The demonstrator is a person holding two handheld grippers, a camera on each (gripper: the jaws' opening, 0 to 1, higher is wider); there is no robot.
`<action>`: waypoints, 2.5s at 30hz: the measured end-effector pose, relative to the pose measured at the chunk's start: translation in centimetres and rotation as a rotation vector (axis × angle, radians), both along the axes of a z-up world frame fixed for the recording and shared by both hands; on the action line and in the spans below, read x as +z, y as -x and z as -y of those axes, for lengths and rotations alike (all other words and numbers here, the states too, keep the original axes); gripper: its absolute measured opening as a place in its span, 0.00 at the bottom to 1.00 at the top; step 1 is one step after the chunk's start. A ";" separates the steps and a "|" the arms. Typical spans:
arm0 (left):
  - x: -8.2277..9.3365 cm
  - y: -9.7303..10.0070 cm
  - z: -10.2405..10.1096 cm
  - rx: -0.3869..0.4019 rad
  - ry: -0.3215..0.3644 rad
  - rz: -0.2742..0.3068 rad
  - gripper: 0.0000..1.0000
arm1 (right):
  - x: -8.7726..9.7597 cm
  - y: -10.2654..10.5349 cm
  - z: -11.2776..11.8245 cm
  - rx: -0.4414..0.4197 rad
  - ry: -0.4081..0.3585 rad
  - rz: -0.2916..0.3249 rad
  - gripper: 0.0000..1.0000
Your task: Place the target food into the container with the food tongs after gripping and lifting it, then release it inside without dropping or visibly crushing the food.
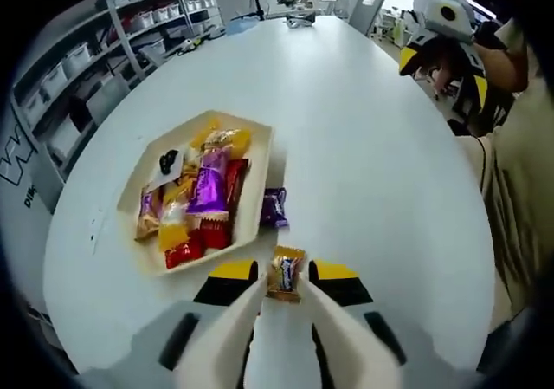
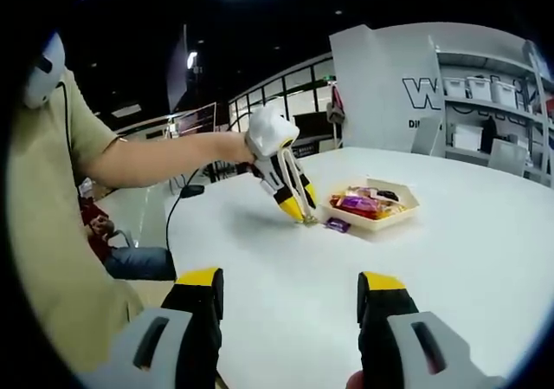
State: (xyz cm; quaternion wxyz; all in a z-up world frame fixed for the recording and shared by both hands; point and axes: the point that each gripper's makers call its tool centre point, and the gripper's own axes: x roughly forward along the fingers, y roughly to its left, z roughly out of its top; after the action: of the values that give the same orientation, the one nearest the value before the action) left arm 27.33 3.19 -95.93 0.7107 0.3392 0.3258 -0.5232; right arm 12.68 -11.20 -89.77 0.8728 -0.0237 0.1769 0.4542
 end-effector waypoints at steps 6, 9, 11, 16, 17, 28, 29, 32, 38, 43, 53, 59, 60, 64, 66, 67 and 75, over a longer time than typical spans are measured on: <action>0.4 0.6 0.0 0.030 0.010 -0.013 0.23 | 0.1 0.0 0.0 0.002 0.002 0.001 0.61; 0.4 0.8 0.1 0.020 0.005 -0.010 0.23 | 0.1 -0.1 0.0 0.001 0.003 0.001 0.61; 0.4 0.7 0.1 0.022 0.007 -0.010 0.23 | 0.1 -0.1 0.0 0.003 0.002 0.001 0.61; 0.3 0.3 0.3 0.013 0.015 -0.007 0.23 | 0.3 -0.1 -0.1 0.006 0.002 0.006 0.61; 0.2 0.2 0.3 0.009 0.016 -0.008 0.24 | 0.3 -0.2 -0.1 0.005 0.001 0.006 0.61; -0.3 0.1 0.4 0.025 0.041 -0.070 0.22 | 0.1 -0.2 0.1 0.001 0.000 0.001 0.61; -0.3 0.2 0.4 0.027 0.042 -0.071 0.22 | 0.1 -0.2 0.1 0.001 0.001 0.002 0.61; -0.3 0.2 0.4 0.039 0.041 -0.074 0.21 | 0.1 -0.2 0.1 0.001 0.001 0.002 0.61; -0.3 0.7 0.5 0.056 0.054 -0.079 0.20 | -0.1 0.0 0.0 0.002 0.003 -0.001 0.60; 0.2 1.0 0.6 0.056 0.061 -0.082 0.20 | -0.1 0.0 0.0 0.003 0.002 -0.002 0.60; 4.1 -0.2 1.0 0.076 0.111 -0.058 0.20 | -0.1 0.0 0.0 0.002 -0.002 0.000 0.60; 6.7 -2.0 1.6 0.083 0.121 -0.023 0.20 | 0.0 0.0 0.1 -0.001 -0.005 0.002 0.60; 7.2 -2.6 1.8 0.083 0.125 -0.017 0.20 | 0.0 0.0 0.1 -0.002 -0.006 0.002 0.60; 8.5 -4.1 2.5 0.085 0.126 0.004 0.20 | 0.0 0.0 0.4 -0.008 -0.008 0.001 0.60; 9.0 -5.0 2.7 0.095 0.129 0.012 0.20 | 0.0 0.1 0.5 -0.010 -0.008 0.002 0.60; 9.3 -5.3 2.8 0.098 0.130 0.016 0.20 | 0.0 0.1 0.6 -0.011 -0.006 0.002 0.60; 11.0 -7.7 4.5 0.113 0.133 0.040 0.20 | 0.1 0.1 1.0 -0.020 -0.009 0.004 0.60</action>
State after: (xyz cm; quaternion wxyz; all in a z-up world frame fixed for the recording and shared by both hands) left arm 35.03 -1.31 -84.94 0.7664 0.2828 0.2949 -0.4957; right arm 12.61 -12.19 -89.69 0.8776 -0.0190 0.1737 0.4463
